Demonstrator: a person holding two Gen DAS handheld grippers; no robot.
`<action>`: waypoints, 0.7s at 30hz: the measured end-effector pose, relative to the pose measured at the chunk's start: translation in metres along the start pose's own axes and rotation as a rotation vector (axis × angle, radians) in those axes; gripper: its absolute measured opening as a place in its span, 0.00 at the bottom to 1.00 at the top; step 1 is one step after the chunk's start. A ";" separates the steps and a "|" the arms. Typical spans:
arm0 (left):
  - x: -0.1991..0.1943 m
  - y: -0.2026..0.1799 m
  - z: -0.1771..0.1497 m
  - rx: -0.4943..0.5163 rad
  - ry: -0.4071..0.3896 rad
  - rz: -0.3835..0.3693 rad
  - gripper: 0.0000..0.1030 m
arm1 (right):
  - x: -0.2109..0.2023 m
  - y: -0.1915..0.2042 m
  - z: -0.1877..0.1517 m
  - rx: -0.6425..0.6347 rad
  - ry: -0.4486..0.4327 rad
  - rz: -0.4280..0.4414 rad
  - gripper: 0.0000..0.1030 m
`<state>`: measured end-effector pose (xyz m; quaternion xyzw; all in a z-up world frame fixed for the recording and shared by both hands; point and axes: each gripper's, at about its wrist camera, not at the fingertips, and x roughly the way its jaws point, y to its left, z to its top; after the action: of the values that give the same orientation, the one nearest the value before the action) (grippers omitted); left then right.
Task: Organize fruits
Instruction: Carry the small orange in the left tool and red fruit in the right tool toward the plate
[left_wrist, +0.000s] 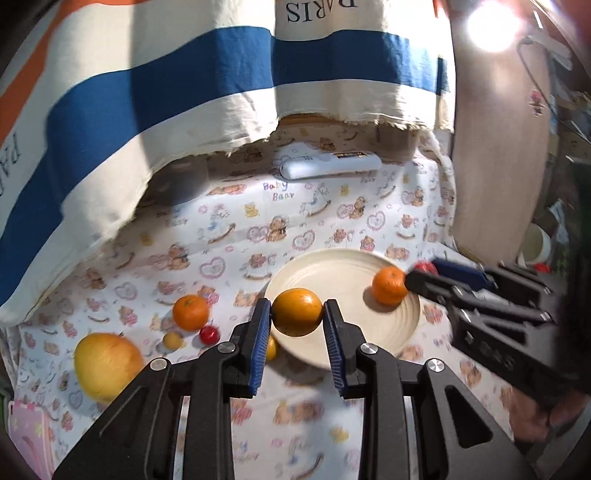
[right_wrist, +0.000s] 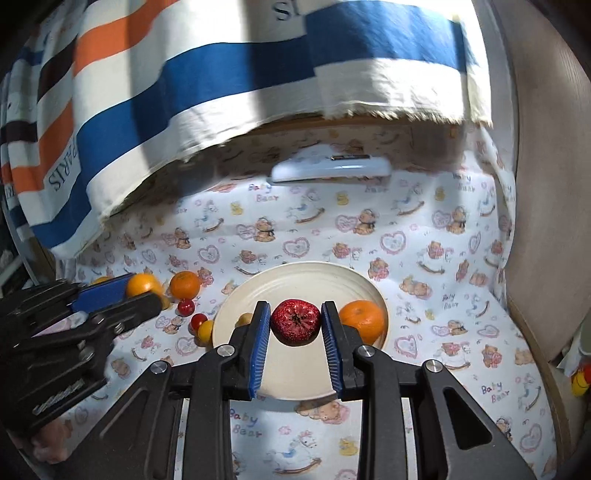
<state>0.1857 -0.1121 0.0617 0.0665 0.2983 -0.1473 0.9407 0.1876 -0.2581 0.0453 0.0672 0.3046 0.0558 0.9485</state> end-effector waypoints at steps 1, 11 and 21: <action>0.003 -0.001 0.002 -0.009 -0.015 0.008 0.27 | 0.001 -0.005 0.001 0.016 0.004 0.001 0.29; 0.067 -0.001 -0.004 -0.058 0.059 -0.035 0.27 | 0.022 -0.024 -0.003 0.046 0.076 -0.037 0.29; 0.105 0.000 -0.025 -0.066 0.211 -0.152 0.27 | 0.055 -0.026 -0.017 0.051 0.182 -0.051 0.29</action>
<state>0.2537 -0.1319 -0.0198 0.0279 0.4043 -0.2007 0.8919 0.2234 -0.2746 -0.0039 0.0781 0.3924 0.0296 0.9160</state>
